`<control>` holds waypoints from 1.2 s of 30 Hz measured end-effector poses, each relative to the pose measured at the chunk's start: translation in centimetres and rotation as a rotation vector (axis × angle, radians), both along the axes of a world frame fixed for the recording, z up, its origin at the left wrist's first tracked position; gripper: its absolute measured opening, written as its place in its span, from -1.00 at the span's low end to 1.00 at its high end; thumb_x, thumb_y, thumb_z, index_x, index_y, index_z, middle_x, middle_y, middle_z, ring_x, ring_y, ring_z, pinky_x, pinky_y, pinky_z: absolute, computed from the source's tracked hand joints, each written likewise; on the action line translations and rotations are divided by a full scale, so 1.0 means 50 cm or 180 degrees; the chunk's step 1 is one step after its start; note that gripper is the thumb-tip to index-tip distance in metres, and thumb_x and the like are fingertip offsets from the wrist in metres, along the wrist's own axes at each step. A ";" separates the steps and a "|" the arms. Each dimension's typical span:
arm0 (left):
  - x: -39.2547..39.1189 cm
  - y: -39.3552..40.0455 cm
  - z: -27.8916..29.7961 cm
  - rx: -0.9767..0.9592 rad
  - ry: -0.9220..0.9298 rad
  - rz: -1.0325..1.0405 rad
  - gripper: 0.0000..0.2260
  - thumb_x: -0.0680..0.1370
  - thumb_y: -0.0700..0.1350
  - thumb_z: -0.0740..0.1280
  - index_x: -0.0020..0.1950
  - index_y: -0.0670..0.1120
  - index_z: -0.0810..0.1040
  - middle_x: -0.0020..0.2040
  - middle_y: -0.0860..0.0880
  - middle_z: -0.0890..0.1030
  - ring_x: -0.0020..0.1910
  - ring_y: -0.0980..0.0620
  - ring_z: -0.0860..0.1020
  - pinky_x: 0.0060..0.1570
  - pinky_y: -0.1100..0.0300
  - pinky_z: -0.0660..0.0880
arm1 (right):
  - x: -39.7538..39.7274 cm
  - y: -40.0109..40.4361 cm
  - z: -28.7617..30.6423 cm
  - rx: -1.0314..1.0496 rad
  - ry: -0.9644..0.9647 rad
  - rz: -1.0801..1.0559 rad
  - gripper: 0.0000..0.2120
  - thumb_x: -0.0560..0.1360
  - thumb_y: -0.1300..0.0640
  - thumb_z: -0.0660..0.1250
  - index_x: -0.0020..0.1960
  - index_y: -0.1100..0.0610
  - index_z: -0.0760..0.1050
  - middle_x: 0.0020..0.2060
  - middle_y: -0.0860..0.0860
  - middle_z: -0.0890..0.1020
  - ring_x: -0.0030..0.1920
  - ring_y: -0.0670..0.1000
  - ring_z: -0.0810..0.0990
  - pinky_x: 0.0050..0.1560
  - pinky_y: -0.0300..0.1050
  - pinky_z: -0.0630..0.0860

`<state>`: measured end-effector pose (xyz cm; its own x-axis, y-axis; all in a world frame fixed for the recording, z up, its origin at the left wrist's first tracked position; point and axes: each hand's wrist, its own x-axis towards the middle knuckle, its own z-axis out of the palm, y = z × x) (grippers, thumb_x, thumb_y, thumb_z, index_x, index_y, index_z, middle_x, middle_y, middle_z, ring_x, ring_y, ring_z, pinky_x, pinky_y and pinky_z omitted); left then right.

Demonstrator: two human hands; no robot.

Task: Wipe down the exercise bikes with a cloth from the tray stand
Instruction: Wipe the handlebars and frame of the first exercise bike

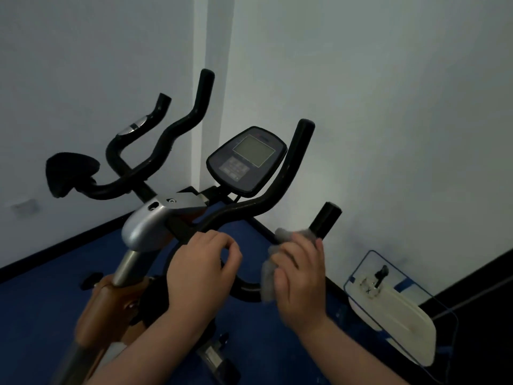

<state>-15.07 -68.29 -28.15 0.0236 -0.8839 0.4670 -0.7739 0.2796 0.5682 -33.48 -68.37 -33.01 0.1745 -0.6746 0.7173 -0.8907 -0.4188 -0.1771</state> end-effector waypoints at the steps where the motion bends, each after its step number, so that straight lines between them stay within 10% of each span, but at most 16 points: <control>1: -0.001 0.000 0.000 -0.0014 -0.0004 -0.0003 -0.90 0.49 -0.05 0.34 -0.23 0.02 0.57 -0.27 0.14 0.57 -0.30 0.15 0.48 -0.39 0.18 0.43 | 0.004 0.009 -0.018 -0.0130 0.0207 0.0190 -0.66 0.59 0.06 0.02 -0.06 0.11 0.56 0.04 0.01 0.54 0.30 0.06 0.40 0.43 0.14 0.13; 11: 0.002 0.004 -0.001 0.0043 0.0054 0.0004 -0.90 0.48 -0.09 0.36 -0.25 0.02 0.55 -0.30 0.15 0.55 -0.29 0.15 0.48 -0.40 0.20 0.42 | -0.188 -0.142 0.178 -0.0937 0.2719 0.0834 -0.69 0.56 0.00 0.09 -0.04 0.10 0.58 -0.10 0.02 0.63 0.01 0.09 0.59 0.29 0.03 0.37; 19: -0.002 0.006 -0.003 0.0034 0.0037 0.0047 -0.89 0.48 -0.10 0.35 -0.26 0.01 0.55 -0.32 0.13 0.55 -0.28 0.14 0.49 -0.38 0.15 0.43 | -0.143 -0.126 0.194 -0.0269 0.0779 -0.0109 -0.69 0.56 0.10 0.12 -0.13 0.21 0.59 -0.30 0.09 0.61 -0.39 0.11 0.55 -0.45 -0.06 0.50; 23: -0.002 0.003 -0.004 0.0014 0.0012 0.0076 -0.88 0.49 -0.09 0.34 -0.26 0.02 0.54 -0.32 0.13 0.55 -0.28 0.14 0.48 -0.40 0.16 0.42 | -0.076 -0.095 0.161 -0.0054 -0.0804 -0.0961 -0.64 0.60 0.03 0.04 0.04 0.22 0.54 -0.16 0.10 0.63 -0.25 0.08 0.58 -0.27 -0.01 0.56; 25: -0.001 0.002 -0.004 0.0042 0.0008 0.0111 -0.88 0.48 -0.08 0.35 -0.27 0.02 0.54 -0.33 0.14 0.54 -0.28 0.14 0.48 -0.41 0.17 0.40 | -0.047 -0.082 0.135 -0.0173 -0.1117 -0.1098 -0.68 0.63 0.06 0.07 0.13 0.20 0.53 0.08 0.10 0.62 0.03 0.08 0.60 0.15 0.11 0.52; 29: 0.000 -0.001 -0.005 0.0036 0.0004 0.0086 -0.87 0.49 -0.07 0.33 -0.27 0.03 0.54 -0.33 0.14 0.54 -0.28 0.14 0.48 -0.41 0.20 0.38 | -0.050 -0.046 0.093 -0.0255 -0.0511 -0.0937 -0.67 0.65 0.09 0.04 0.05 0.18 0.57 0.35 0.08 0.47 0.44 0.13 0.31 0.51 0.18 -0.09; 36: 0.001 0.001 -0.004 0.0018 0.0001 0.0065 -0.88 0.49 -0.06 0.33 -0.25 0.03 0.54 -0.32 0.13 0.53 -0.29 0.13 0.48 -0.38 0.13 0.44 | -0.062 0.055 0.071 0.0638 -0.0044 0.0567 -0.68 0.63 0.09 0.06 0.25 0.09 0.51 0.37 -0.05 0.45 0.50 0.04 0.20 0.50 0.15 -0.02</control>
<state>-15.01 -68.27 -28.34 0.0416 -0.8859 0.4620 -0.7793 0.2606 0.5699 -36.59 -65.61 -29.44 0.2942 -0.7629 0.5757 -0.8030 -0.5240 -0.2839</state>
